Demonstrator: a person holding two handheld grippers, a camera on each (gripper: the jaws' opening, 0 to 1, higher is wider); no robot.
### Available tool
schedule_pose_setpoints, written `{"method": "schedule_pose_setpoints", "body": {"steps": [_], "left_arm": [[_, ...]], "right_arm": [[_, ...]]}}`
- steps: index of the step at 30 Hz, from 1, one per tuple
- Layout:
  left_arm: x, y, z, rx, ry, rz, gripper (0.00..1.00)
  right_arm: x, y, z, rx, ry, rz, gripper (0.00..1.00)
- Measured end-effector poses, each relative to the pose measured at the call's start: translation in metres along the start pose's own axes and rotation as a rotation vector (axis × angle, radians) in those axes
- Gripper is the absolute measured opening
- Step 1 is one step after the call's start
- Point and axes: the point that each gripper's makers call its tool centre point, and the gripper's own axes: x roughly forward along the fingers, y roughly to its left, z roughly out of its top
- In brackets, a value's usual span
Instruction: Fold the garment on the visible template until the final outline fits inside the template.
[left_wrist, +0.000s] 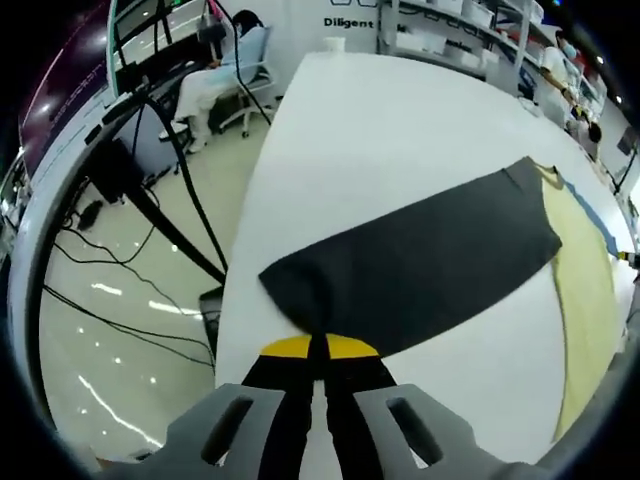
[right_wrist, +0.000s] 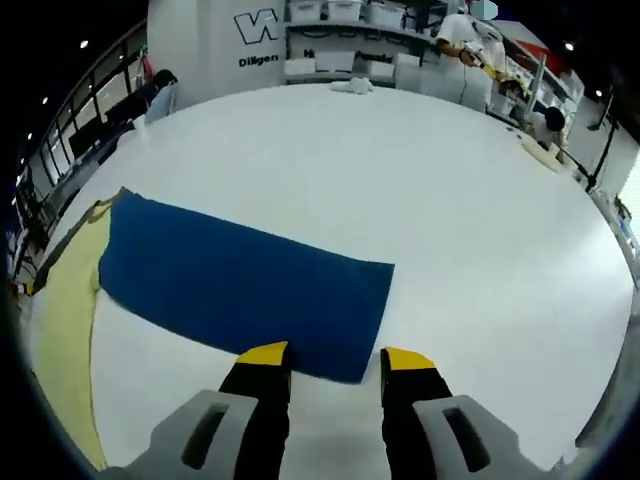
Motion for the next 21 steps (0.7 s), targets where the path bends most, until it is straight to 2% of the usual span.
{"method": "schedule_pose_setpoints", "body": {"steps": [9,10,12,16,21], "left_arm": [[0.003,0.002,0.003,-0.029,0.009,-0.009,0.01],[0.003,0.002,0.003,-0.041,0.009,-0.012,0.01],[0.004,0.004,0.003,-0.14,0.014,-0.023,0.01],[0.004,0.004,0.003,-0.09,0.017,-0.021,0.01],[0.006,0.004,0.005,-0.061,0.02,-0.022,0.01]], "right_arm": [[0.001,0.006,0.002,-0.003,0.013,-0.007,0.2],[0.001,0.006,0.002,-0.003,0.014,-0.006,0.19],[0.001,0.007,0.002,-0.008,0.024,-0.005,0.12],[0.001,0.012,0.002,-0.023,0.043,0.009,0.0],[-0.003,0.02,0.006,-0.035,0.047,0.022,0.0]]}}
